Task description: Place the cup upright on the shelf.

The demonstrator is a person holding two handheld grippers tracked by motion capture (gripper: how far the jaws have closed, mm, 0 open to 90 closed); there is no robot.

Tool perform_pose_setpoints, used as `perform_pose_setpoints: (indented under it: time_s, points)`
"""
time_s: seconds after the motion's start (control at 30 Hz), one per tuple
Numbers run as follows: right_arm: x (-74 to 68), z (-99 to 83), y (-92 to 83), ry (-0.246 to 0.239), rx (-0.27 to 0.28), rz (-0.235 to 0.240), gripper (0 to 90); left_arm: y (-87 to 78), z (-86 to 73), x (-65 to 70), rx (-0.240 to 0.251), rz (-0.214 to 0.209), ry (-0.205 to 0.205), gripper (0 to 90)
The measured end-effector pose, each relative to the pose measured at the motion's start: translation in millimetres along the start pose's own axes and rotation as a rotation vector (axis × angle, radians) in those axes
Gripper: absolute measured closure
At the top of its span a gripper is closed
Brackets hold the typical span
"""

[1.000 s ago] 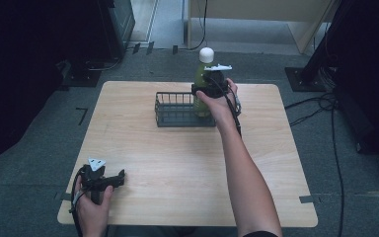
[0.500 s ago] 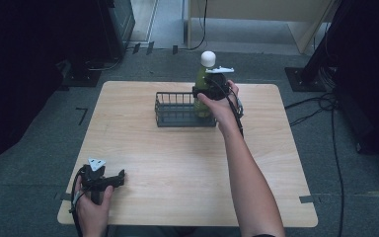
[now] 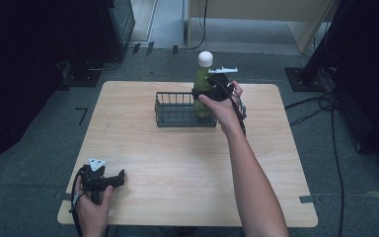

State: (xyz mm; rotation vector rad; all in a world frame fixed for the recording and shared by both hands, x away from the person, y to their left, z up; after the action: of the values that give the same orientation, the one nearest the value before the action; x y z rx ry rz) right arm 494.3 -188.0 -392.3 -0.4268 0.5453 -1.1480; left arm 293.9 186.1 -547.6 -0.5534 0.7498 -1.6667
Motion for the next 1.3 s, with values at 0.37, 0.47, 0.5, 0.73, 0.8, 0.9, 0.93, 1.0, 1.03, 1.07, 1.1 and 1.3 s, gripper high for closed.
perform_pose_setpoints:
  time_s: [0.37, 0.47, 0.5, 0.73, 0.8, 0.9, 0.93, 1.0, 1.03, 1.07, 1.1, 1.3]
  points:
    - [-0.6, -3.8, -20.5, -0.017, 0.022, 0.004, 2.8, 0.0, 0.0, 0.0, 0.001, 0.0, 0.0, 0.0]
    - [1.4, -7.9, -28.5, -0.019, 0.03, -0.001, 2.9, 0.0, 0.0, 0.1, 0.0, 0.0, 0.0, 0.0]
    - [1.4, -7.9, -28.5, -0.019, 0.03, -0.001, 2.9, 0.0, 0.0, 0.0, 0.0, 0.0, 0.0, 0.0]
    - [6.2, -18.5, -41.5, -0.026, 0.036, -0.005, 3.2, 0.0, 0.0, 0.0, 0.0, 0.0, 0.0, 0.0]
    - [7.4, -21.6, -44.2, -0.029, 0.035, -0.005, 3.3, 0.1, 0.0, 0.1, 0.001, 0.0, 0.0, 0.0]
    - [10.3, -26.7, -48.9, -0.029, 0.037, -0.01, 3.6, 0.0, 0.0, 0.0, 0.0, 0.0, 0.0, 0.0]
    - [11.3, -28.5, -50.3, -0.031, 0.037, -0.01, 3.6, 0.0, 0.0, 0.0, 0.0, 0.0, 0.0, 0.0]
    - [13.6, -32.2, -53.0, -0.033, 0.038, -0.014, 3.8, 0.0, 0.0, 0.1, 0.0, 0.0, 0.0, 0.0]
    - [15.8, -36.0, -55.6, -0.031, 0.036, -0.013, 4.0, 0.0, 0.0, 0.0, 0.001, 0.0, 0.0, 0.0]
    - [15.8, -36.0, -55.6, -0.031, 0.036, -0.013, 4.0, 0.0, 0.0, 0.0, 0.0, 0.0, 0.0, 0.0]
    - [16.8, -38.1, -56.8, -0.031, 0.036, -0.015, 4.2, 0.0, 0.0, 0.1, 0.0, 0.0, -0.001, 0.0]
    - [24.8, -52.0, -62.9, -0.044, 0.025, -0.029, 4.4, 0.0, 0.0, 0.0, 0.0, 0.0, 0.0, 0.0]
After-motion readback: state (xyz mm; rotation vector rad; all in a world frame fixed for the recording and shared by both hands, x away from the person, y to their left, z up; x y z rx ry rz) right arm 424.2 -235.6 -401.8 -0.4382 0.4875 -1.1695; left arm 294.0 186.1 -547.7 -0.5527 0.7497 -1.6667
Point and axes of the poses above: each handheld gripper's, and its own axes: y roughly forward along the jaws, z roughly out of its top, x roughly to its right, the point moved 4 cm from there along y, roughly forward along the jaws, and after that the axes turned 2 degrees about y, right-handed, at the moved point
